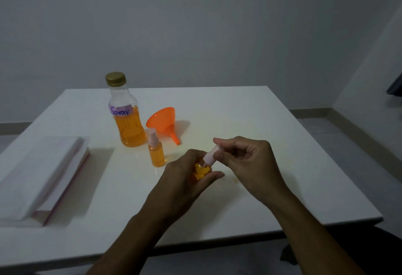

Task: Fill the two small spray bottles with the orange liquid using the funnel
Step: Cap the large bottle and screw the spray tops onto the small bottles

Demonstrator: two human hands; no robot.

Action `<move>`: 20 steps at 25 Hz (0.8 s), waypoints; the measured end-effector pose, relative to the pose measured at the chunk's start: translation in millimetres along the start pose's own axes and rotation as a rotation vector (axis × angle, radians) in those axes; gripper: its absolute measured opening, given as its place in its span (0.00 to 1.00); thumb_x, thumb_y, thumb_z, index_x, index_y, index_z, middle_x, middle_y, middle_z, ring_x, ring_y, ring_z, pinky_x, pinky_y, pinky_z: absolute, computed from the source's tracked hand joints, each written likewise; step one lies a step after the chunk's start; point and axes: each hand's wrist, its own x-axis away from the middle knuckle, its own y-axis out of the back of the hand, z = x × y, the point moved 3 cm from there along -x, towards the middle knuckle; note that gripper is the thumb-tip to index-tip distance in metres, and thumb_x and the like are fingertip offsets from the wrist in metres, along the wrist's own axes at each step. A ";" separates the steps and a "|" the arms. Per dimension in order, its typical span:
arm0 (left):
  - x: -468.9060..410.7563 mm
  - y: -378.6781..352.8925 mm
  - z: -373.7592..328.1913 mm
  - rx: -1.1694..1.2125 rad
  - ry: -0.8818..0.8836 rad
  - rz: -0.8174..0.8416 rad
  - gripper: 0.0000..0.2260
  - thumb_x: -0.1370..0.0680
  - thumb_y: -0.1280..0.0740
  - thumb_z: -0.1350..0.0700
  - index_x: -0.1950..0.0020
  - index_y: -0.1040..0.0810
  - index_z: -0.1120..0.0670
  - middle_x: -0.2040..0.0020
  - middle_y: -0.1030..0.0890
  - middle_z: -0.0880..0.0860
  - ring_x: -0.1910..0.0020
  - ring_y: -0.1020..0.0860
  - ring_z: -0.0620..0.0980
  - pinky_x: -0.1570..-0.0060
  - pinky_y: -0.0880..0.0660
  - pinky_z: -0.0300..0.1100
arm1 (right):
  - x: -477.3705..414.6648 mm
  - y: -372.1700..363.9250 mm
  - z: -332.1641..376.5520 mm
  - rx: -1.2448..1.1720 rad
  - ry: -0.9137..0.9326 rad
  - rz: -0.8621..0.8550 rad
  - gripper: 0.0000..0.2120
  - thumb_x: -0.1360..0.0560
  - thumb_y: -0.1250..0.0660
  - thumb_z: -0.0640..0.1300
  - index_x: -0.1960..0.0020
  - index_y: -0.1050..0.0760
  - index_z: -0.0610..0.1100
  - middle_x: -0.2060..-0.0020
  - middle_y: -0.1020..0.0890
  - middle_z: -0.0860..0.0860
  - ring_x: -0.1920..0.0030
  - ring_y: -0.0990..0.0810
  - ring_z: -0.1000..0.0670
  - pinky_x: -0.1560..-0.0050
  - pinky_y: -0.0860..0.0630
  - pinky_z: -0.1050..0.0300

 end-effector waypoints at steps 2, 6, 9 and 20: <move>-0.6 8.7 -1.7 0.029 -0.010 -0.033 0.19 0.28 0.36 0.36 0.42 0.29 0.45 0.55 0.25 0.38 0.57 0.23 0.39 0.61 0.28 0.28 | -0.2 -1.7 2.4 -0.086 -0.014 0.029 0.16 0.24 0.30 0.40 0.37 0.20 0.48 0.50 0.14 0.54 0.51 0.15 0.56 0.48 0.18 0.61; 1.9 44.3 12.7 0.054 0.047 -0.174 0.16 0.24 0.39 0.38 0.43 0.31 0.45 0.55 0.20 0.44 0.58 0.19 0.41 0.62 0.22 0.34 | 6.6 -15.7 -8.7 0.052 -0.041 0.066 0.17 0.20 0.34 0.42 0.33 0.24 0.53 0.52 0.14 0.56 0.51 0.15 0.57 0.48 0.18 0.60; 11.5 76.3 35.7 0.057 0.120 -0.275 0.14 0.22 0.39 0.41 0.41 0.30 0.47 0.52 0.21 0.42 0.55 0.20 0.37 0.63 0.24 0.29 | 22.6 -39.7 -22.4 0.282 0.045 0.211 0.14 0.21 0.32 0.44 0.37 0.20 0.52 0.48 0.15 0.58 0.48 0.17 0.60 0.42 0.20 0.56; 23.3 109.0 104.6 -0.046 0.425 -0.380 0.27 0.28 0.38 0.40 0.35 0.30 0.55 0.37 0.23 0.54 0.42 0.24 0.51 0.52 0.26 0.42 | 46.9 -99.1 -44.1 0.688 0.239 0.566 0.24 0.17 0.45 0.54 0.22 0.40 0.54 0.22 0.44 0.62 0.23 0.53 0.65 0.29 0.61 0.74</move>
